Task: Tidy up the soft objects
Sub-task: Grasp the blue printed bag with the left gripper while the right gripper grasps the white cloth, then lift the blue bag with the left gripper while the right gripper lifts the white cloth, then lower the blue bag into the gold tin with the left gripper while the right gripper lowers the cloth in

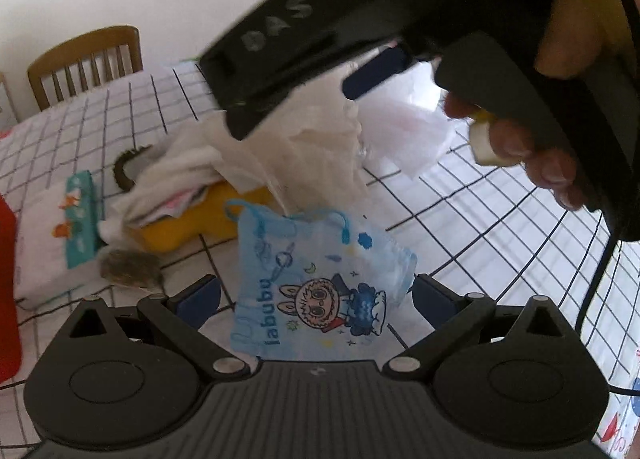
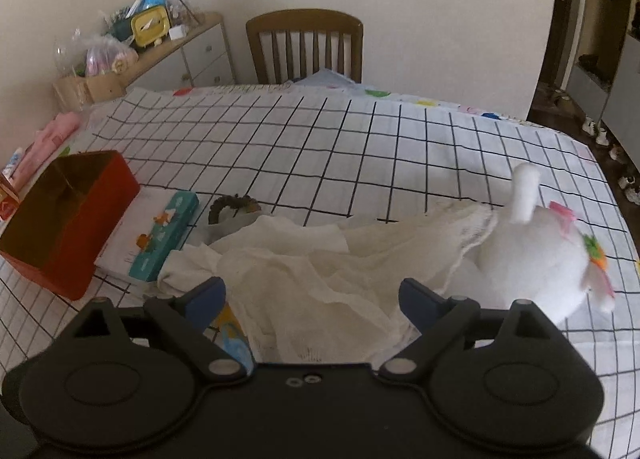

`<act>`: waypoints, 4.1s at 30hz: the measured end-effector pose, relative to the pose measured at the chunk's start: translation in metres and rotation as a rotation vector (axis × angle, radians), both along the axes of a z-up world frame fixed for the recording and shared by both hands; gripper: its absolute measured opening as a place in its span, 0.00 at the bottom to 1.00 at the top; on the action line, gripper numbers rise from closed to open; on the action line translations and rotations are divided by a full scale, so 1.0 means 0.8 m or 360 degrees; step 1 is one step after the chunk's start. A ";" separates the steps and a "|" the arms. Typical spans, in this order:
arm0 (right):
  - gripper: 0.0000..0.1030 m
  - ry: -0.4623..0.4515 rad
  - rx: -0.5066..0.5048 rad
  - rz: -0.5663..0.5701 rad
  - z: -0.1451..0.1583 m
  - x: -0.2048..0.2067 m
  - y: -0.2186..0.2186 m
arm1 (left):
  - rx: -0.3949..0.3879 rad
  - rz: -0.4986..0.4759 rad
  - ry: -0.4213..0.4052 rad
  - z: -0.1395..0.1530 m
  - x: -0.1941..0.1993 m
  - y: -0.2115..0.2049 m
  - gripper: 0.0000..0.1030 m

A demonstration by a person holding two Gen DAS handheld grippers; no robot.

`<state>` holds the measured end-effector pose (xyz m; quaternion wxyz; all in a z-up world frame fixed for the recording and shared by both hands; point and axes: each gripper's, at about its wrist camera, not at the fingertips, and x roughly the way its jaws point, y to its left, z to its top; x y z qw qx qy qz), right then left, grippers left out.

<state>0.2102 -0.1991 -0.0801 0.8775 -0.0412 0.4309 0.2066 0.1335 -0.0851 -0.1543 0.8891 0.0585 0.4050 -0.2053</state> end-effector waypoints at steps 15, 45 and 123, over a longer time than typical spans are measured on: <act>0.75 0.0140 0.0046 0.0077 -0.036 0.018 0.010 | 0.0109 -0.0045 -0.0017 -0.029 0.008 -0.023 0.93; 0.03 -0.0231 0.0113 0.0039 0.075 -0.042 -0.028 | 0.0081 0.0212 -0.0093 0.047 -0.020 0.033 0.23; 0.13 0.0219 0.0141 0.0599 -0.003 0.030 0.348 | 0.0092 0.0673 0.0352 0.052 0.074 0.382 0.26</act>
